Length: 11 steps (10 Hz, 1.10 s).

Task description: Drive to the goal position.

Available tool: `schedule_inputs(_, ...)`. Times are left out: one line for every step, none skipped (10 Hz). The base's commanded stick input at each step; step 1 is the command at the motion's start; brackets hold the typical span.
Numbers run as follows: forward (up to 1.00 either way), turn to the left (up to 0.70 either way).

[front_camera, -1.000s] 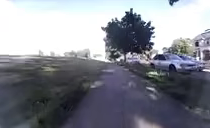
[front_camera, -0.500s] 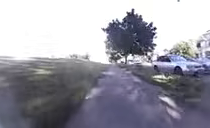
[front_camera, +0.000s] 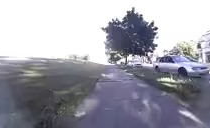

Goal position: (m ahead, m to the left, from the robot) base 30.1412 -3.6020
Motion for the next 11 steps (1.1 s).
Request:
schedule_inputs(1.00,0.00)
schedule_inputs(1.00,0.00)
schedule_inputs(1.00,-0.01)
schedule_inputs(1.00,-0.08)
schedule_inputs(1.00,-0.12)
schedule_inputs(1.00,-0.08)
schedule_inputs(1.00,-0.03)
schedule_inputs(1.00,0.00)
schedule_inputs(1.00,0.00)
schedule_inputs(1.00,0.00)
schedule_inputs(1.00,0.00)
